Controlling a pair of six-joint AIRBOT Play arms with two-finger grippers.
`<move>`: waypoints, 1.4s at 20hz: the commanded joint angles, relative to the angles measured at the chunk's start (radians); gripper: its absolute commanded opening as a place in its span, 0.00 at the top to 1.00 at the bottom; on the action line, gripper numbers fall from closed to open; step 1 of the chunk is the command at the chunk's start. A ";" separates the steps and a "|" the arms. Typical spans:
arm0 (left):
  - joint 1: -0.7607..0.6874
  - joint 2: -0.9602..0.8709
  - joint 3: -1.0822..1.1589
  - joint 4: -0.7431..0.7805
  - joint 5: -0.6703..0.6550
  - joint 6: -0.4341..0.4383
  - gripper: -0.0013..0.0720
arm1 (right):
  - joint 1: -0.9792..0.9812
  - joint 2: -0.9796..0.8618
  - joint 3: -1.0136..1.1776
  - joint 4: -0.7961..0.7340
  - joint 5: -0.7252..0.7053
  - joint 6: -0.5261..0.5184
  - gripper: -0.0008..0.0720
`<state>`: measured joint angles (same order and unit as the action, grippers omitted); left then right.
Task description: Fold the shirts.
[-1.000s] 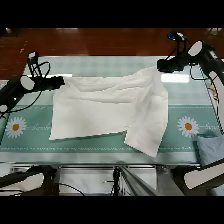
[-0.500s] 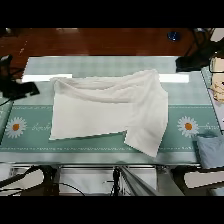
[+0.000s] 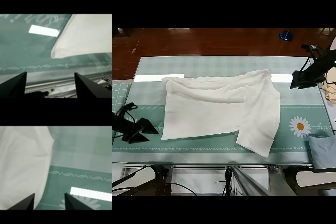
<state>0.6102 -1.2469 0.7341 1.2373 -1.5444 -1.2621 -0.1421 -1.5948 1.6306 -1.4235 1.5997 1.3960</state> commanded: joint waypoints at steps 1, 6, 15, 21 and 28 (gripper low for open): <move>0.024 0.005 -0.081 -0.029 0.034 0.021 0.06 | -0.004 0.001 -0.023 0.032 -0.029 -0.022 0.42; 0.006 -0.015 -0.089 -0.129 0.132 0.032 0.06 | -0.004 0.001 -0.023 0.032 -0.042 -0.029 0.44; -0.228 -0.140 -0.089 -0.138 0.300 -0.036 0.08 | -0.004 0.001 -0.023 0.035 -0.041 -0.029 0.47; -0.288 -0.147 -0.084 -0.138 0.388 -0.080 0.93 | -0.005 0.014 -0.023 0.032 -0.040 -0.030 0.48; -0.287 -0.070 -0.084 -0.138 0.348 -0.019 0.93 | -0.170 0.036 -0.030 0.059 0.047 -0.034 0.36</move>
<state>0.3241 -1.3506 0.6487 1.1019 -1.3155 -1.3056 -0.2283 -1.5642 1.6062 -1.4128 1.6028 1.3647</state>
